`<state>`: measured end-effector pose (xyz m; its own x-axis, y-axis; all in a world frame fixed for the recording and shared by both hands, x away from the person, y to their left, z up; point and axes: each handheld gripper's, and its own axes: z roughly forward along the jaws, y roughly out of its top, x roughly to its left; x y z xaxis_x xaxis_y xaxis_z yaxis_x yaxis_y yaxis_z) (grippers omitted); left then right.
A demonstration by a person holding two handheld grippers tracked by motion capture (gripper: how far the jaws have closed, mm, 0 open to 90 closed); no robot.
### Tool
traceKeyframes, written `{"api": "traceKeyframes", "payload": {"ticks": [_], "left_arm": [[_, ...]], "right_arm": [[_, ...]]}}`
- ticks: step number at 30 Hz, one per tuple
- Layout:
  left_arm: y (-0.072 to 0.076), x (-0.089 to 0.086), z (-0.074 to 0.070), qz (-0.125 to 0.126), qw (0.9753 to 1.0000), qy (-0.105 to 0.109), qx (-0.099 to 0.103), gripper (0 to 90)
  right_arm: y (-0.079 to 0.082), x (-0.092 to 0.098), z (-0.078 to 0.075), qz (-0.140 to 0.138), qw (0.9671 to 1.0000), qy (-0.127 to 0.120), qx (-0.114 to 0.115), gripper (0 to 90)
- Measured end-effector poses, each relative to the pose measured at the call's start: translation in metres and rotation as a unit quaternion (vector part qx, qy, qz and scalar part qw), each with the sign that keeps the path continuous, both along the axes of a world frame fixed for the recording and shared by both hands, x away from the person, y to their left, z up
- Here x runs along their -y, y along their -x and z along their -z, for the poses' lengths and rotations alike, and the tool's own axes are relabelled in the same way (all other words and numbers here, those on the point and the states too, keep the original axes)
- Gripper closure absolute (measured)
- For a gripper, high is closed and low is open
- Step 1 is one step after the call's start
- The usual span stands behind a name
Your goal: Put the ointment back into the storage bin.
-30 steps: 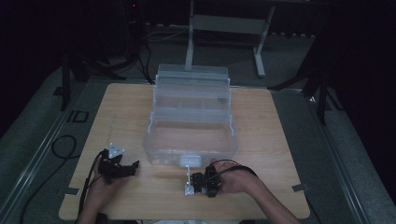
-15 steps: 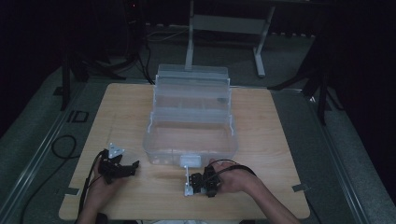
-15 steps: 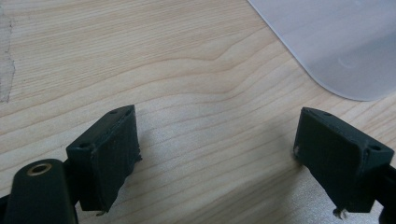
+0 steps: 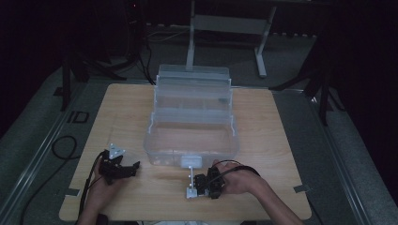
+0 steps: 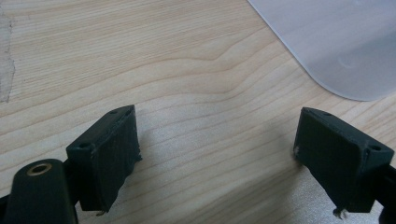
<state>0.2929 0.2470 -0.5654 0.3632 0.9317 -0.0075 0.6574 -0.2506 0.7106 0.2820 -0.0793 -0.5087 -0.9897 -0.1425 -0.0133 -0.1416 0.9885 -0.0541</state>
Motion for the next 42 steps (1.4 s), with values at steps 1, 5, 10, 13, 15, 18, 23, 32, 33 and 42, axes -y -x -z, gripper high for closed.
{"api": "traceKeyframes", "payload": {"ticks": [1, 5, 10, 13, 15, 18, 23, 32, 33, 42], "left_arm": [[0.0, 0.0, 0.0, 0.0, 1.0, 0.0, 0.0, 14.4], [0.0, 0.0, 0.0, 0.0, 1.0, 0.0, 0.0, 14.5], [0.0, 0.0, 0.0, 0.0, 1.0, 0.0, 0.0, 14.4], [0.0, 0.0, 0.0, 0.0, 1.0, 0.0, 0.0, 14.4], [0.0, 0.0, 0.0, 0.0, 1.0, 0.0, 0.0, 14.5], [0.0, 0.0, 0.0, 0.0, 1.0, 0.0, 0.0, 14.5], [0.0, 0.0, 0.0, 0.0, 1.0, 0.0, 0.0, 14.4], [0.0, 0.0, 0.0, 0.0, 1.0, 0.0, 0.0, 14.4], [0.0, 0.0, 0.0, 0.0, 1.0, 0.0, 0.0, 14.5], [0.0, 0.0, 0.0, 0.0, 1.0, 0.0, 0.0, 14.5]], "right_arm": [[0.0, 0.001, -0.002, 0.001, 1.0, -0.003, -0.001, 70.6], [0.0, 0.005, -0.009, 0.003, 1.0, -0.006, -0.003, 70.6], [0.0, 0.01, -0.015, 0.01, 0.9999, -0.009, -0.002, 70.6], [0.0, 0.012, -0.02, 0.01, 0.9999, -0.01, 0.002, 70.6], [0.0, 0.014, -0.024, 0.012, 0.9999, -0.011, 0.004, 70.6], [0.0, 0.018, -0.03, 0.017, 0.9997, -0.015, 0.005, 70.6], [-0.002, 0.025, -0.038, 0.022, 0.9994, -0.022, 0.012, 70.6], [-0.004, 0.039, -0.052, 0.035, 0.9989, -0.021, 0.021, 70.6], [-0.004, 0.041, -0.053, 0.035, 0.9989, -0.021, 0.023, 70.6], [-0.008, 0.056, -0.065, 0.048, 0.998, -0.026, 0.032, 70.6]]}}
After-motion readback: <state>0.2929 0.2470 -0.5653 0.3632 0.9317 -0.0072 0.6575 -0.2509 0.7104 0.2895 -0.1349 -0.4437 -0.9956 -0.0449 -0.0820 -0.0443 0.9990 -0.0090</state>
